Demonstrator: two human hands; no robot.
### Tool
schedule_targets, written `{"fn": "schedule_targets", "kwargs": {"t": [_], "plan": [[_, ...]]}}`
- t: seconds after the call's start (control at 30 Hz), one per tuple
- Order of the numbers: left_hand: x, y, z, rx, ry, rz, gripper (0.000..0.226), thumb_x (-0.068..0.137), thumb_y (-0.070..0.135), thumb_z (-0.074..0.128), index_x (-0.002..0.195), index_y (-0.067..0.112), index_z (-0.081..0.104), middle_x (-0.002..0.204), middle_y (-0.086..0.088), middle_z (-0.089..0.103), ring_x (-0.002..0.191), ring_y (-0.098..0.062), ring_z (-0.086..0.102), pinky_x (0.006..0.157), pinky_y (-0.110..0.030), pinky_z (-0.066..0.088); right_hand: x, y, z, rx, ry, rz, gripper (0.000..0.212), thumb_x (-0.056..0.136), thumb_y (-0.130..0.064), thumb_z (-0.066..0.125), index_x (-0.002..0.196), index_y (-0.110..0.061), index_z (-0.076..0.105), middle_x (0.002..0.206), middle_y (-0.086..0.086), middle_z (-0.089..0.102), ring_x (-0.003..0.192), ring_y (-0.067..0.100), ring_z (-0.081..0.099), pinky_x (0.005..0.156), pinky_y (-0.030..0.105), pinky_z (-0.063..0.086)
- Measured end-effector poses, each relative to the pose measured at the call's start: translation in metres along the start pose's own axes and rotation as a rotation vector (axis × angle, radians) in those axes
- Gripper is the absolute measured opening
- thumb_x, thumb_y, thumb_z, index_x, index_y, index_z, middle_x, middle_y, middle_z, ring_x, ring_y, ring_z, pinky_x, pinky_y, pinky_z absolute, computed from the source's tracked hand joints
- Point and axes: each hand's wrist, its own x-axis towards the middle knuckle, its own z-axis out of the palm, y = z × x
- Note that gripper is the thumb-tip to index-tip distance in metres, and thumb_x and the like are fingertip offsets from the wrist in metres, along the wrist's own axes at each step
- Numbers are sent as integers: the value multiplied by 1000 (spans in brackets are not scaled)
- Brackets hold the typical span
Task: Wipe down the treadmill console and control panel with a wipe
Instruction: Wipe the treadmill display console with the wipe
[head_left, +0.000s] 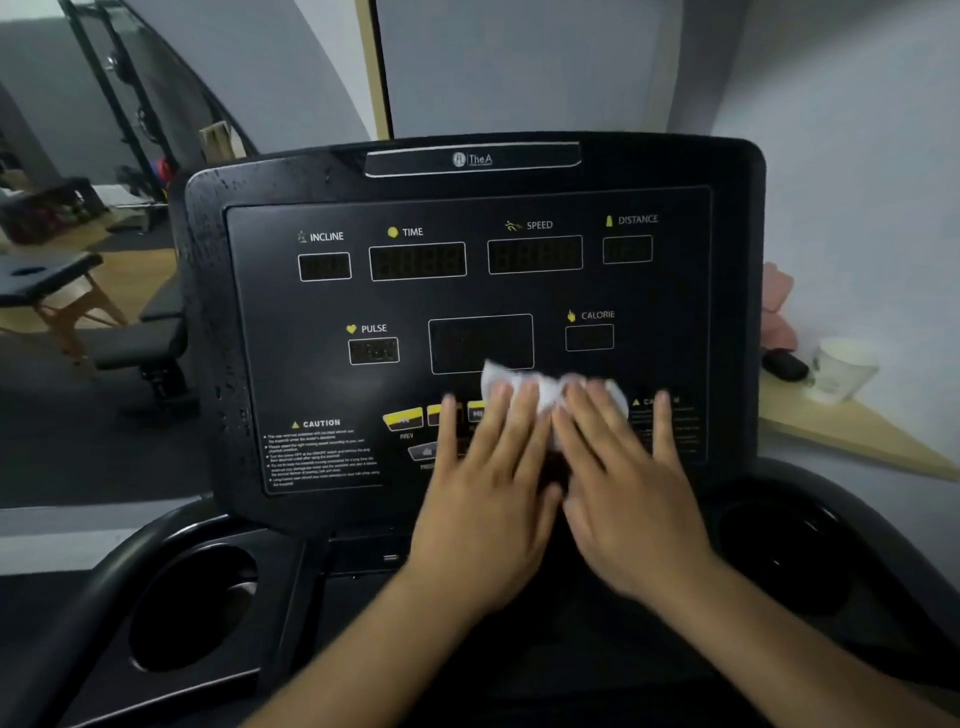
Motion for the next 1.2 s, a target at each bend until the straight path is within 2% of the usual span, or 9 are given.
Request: {"fn": "schedule_targets", "kwargs": {"t": [0.17, 0.43, 0.53, 0.7, 0.77, 0.9, 1.03, 1.1, 1.2], "plan": [[-23, 6, 10, 21, -46, 66, 60, 97, 46, 37, 148, 16, 42, 162, -9, 22, 150, -28, 18, 113, -66, 15, -39, 10, 11, 56, 8, -17, 56, 94, -32, 36, 147, -16, 41, 159, 0, 29, 149, 18, 18, 113, 69, 10], [89, 19, -18, 55, 51, -1, 62, 101, 39, 15, 155, 7, 22, 163, -17, 14, 151, -34, 9, 116, -65, 6, 48, 56, -31, 14, 69, 157, 58, 101, -40, 18, 151, -12, 28, 163, 4, 17, 151, 18, 8, 116, 65, 2], [55, 38, -3, 2, 20, 28, 63, 101, 38, 17, 155, 6, 16, 163, -19, 10, 151, -35, 4, 117, -62, 6, 10, 50, -14, 47, 32, 147, 60, 102, -43, 18, 152, -12, 28, 163, 5, 14, 151, 19, 5, 117, 63, 4], [-9, 68, 20, -40, -77, 127, 66, 99, 44, 31, 151, 4, 31, 159, -19, 23, 149, -36, 17, 115, -61, 15, -66, 44, 12, 66, -73, 83, 62, 103, -48, 13, 147, -15, 42, 162, 2, 22, 150, 17, 12, 114, 65, 8], [6, 70, 16, -15, -72, 141, 65, 99, 45, 29, 149, 3, 34, 157, -20, 28, 148, -37, 20, 115, -63, 13, -57, 54, 6, 56, -68, 95, 63, 103, -49, 11, 148, -15, 40, 162, 1, 21, 150, 16, 11, 114, 66, 9], [77, 67, -4, 62, -18, 109, 66, 101, 44, 16, 154, 6, 24, 161, -18, 17, 150, -34, 10, 115, -66, 4, -3, 89, -23, 15, 3, 162, 60, 102, -45, 19, 149, -14, 35, 161, 3, 22, 150, 19, 13, 114, 67, 9], [122, 72, -19, 44, 21, 50, 65, 101, 42, 10, 156, 8, 16, 163, -17, 10, 151, -34, 4, 115, -65, -1, 30, 111, -42, 42, 51, 224, 59, 103, -43, 15, 152, -15, 29, 163, 1, 16, 151, 16, 6, 117, 63, 5], [107, 78, -12, -1, 20, 63, 65, 100, 42, 14, 156, 8, 16, 163, -17, 11, 151, -35, 6, 116, -65, 2, 16, 108, -34, 86, 48, 232, 60, 102, -44, 15, 153, -15, 29, 163, 1, 13, 151, 16, 2, 118, 62, 5], [53, 93, 5, -42, -31, 153, 66, 98, 44, 28, 153, 7, 29, 160, -18, 24, 149, -35, 17, 116, -64, 8, -39, 93, -10, 129, -21, 197, 63, 102, -50, 13, 152, -16, 32, 163, 1, 13, 151, 16, 1, 119, 58, 7]]}}
